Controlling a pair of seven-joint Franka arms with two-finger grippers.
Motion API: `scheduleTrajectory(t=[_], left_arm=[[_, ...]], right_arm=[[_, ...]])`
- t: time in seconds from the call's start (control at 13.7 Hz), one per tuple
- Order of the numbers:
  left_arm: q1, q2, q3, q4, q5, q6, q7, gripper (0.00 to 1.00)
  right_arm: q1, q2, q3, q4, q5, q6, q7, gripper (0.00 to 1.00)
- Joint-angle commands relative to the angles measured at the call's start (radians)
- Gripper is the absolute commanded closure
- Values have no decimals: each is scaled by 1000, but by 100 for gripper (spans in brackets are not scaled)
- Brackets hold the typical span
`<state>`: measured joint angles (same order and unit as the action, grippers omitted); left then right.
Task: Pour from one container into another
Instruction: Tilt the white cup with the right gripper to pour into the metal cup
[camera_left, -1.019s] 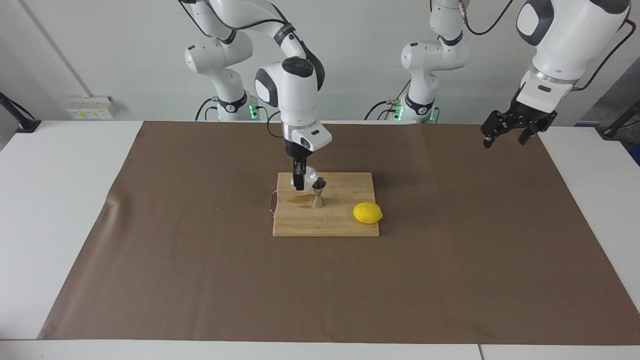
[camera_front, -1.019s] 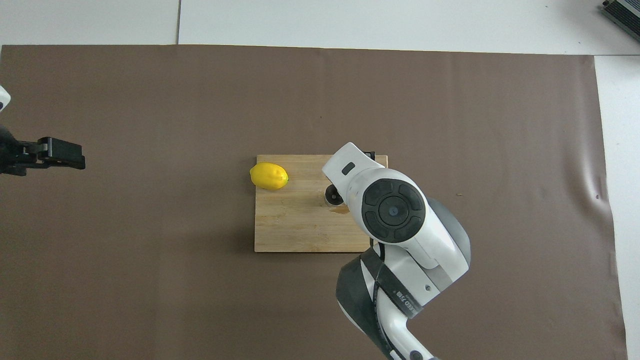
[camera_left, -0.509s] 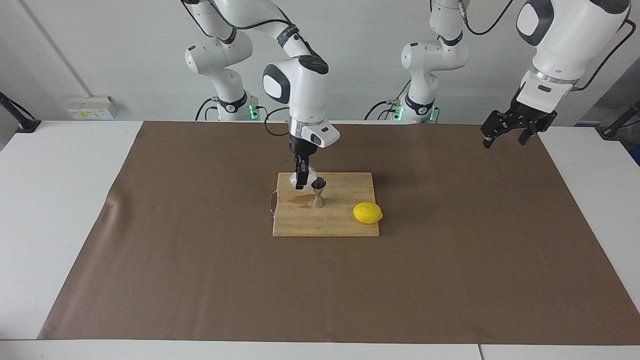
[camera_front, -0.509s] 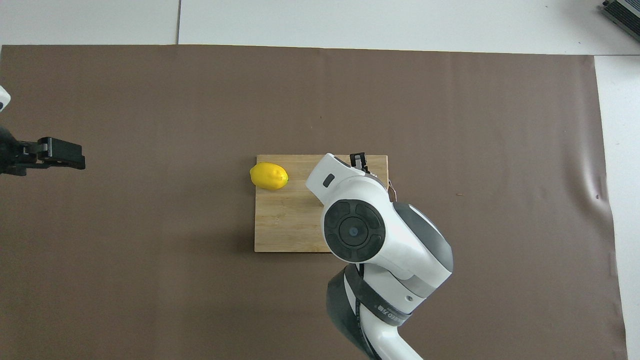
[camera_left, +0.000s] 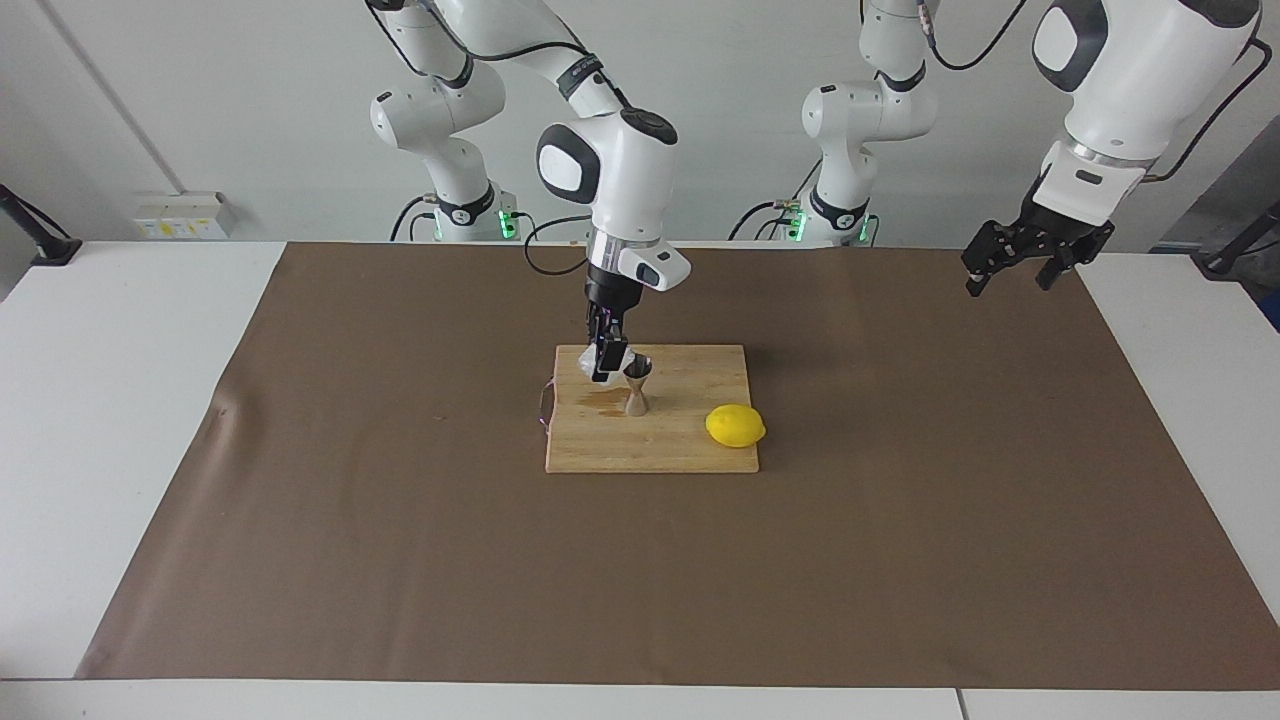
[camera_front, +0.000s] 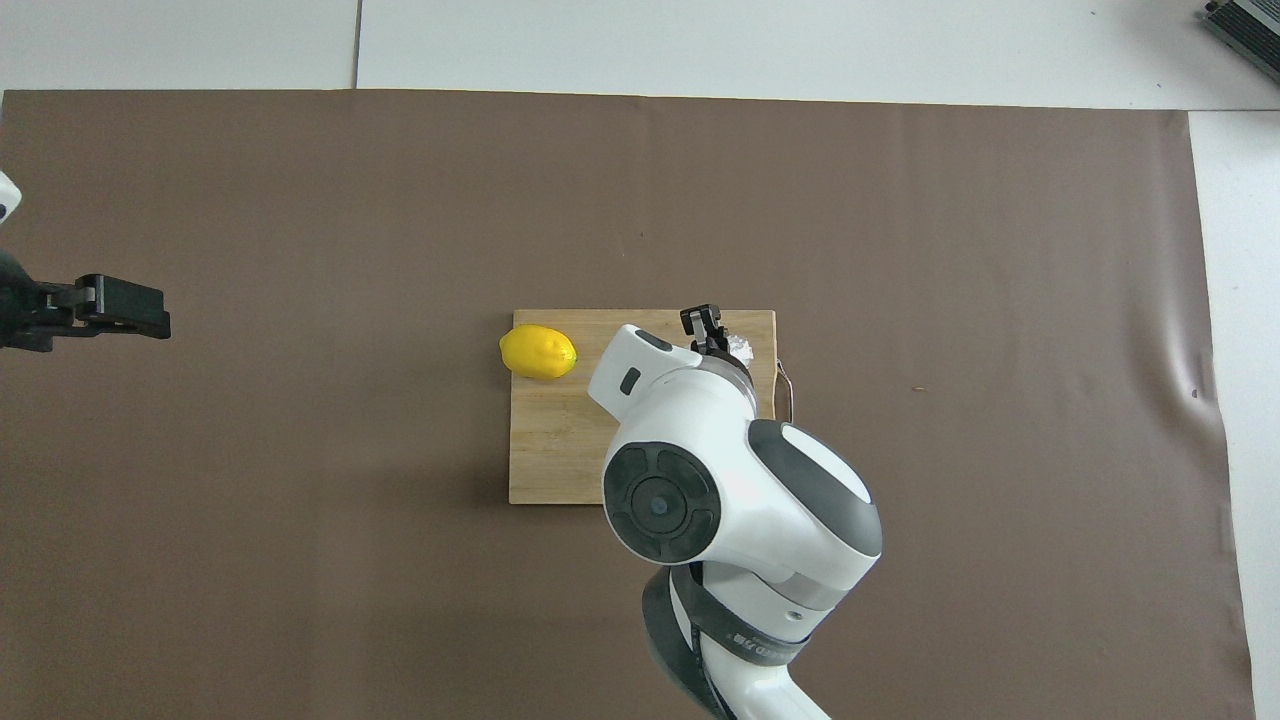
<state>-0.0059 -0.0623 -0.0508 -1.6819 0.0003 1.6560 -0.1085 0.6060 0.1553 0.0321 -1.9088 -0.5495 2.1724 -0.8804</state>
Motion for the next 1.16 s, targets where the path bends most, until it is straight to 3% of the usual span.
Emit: scheduleTrajectory(t=[0.0,1.09], left_arm=[[3,-24,0,-22,13,-7,4,0],[3,-24,0,-22,13,-5,4,0]], right_arm=[[-8,18,18,22,-58,-5,5,66],[9,15,34,-10,-194,29,-18,66]])
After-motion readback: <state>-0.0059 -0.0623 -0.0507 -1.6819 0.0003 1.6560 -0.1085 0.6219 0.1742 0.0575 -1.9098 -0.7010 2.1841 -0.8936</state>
